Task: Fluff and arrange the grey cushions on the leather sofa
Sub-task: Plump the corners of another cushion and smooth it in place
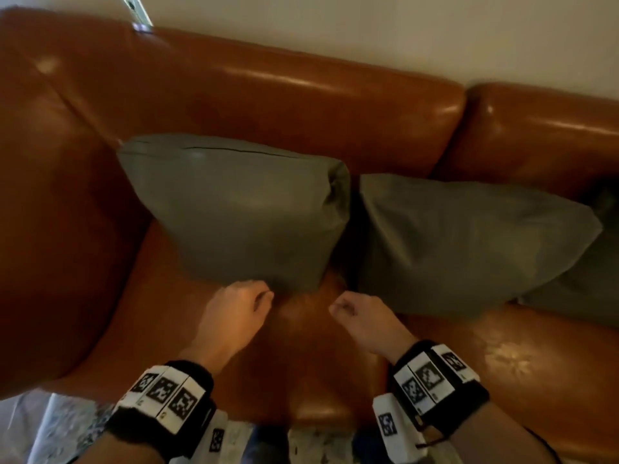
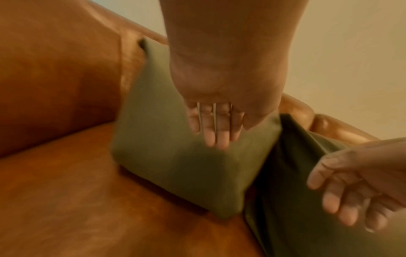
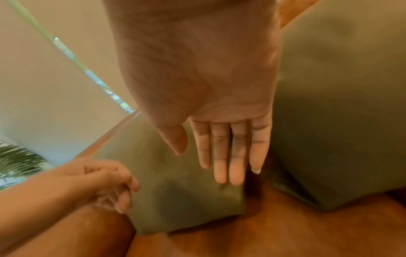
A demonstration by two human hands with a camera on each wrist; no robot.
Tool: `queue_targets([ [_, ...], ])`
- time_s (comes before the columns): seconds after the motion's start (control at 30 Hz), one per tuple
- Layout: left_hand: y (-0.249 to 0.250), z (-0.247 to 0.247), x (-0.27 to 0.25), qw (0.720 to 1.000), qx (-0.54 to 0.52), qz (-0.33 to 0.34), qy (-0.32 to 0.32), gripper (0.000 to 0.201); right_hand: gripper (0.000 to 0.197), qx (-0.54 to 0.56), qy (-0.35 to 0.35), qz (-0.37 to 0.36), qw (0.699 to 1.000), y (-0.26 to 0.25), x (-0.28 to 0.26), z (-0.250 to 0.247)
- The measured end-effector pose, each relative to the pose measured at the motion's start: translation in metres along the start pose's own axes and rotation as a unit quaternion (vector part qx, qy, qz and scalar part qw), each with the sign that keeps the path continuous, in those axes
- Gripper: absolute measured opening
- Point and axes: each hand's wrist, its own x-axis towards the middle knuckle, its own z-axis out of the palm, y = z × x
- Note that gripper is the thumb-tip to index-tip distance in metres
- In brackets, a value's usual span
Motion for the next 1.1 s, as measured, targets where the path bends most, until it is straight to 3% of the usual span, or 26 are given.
queue_targets([
  [0.1, -0.028, -0.023, -0.008, 0.999, 0.002, -0.045, -0.029, 0.02, 0.027, -0.013, 0.011, 0.001, 1.0, -0.038, -0.001, 0.008],
  [0.23, -0.038, -0.052, -0.013, 0.998, 0.001, -0.06, -0.013, 0.02, 0.025, -0.044, 0.044, -0.046, 0.997, -0.078, -0.003, 0.003],
  [0.57, -0.076, -0.119, 0.009, 0.985, -0.037, -0.112, 0.124, 0.021, 0.016, -0.058, 0.185, -0.182, 0.964, -0.17, 0.029, -0.011],
  [0.73, -0.124, -0.149, 0.051, 0.951, -0.145, -0.174, 0.212, 0.024, 0.023, -0.116, 0.257, -0.247, 0.927, -0.232, 0.067, -0.012],
  [0.9, -0.167, -0.164, 0.098, 0.923, -0.26, -0.195, 0.206, 0.031, 0.028, -0.15, 0.274, -0.244, 0.918, -0.299, 0.123, -0.005],
  [1.03, -0.181, -0.17, 0.133, 0.899, -0.35, -0.205, 0.166, 0.038, 0.041, -0.201, 0.244, -0.188, 0.93, -0.324, 0.169, 0.007],
  [1.1, -0.181, -0.167, 0.15, 0.87, -0.428, -0.201, 0.139, 0.032, 0.047, -0.222, 0.225, -0.151, 0.937, -0.322, 0.183, 0.009],
])
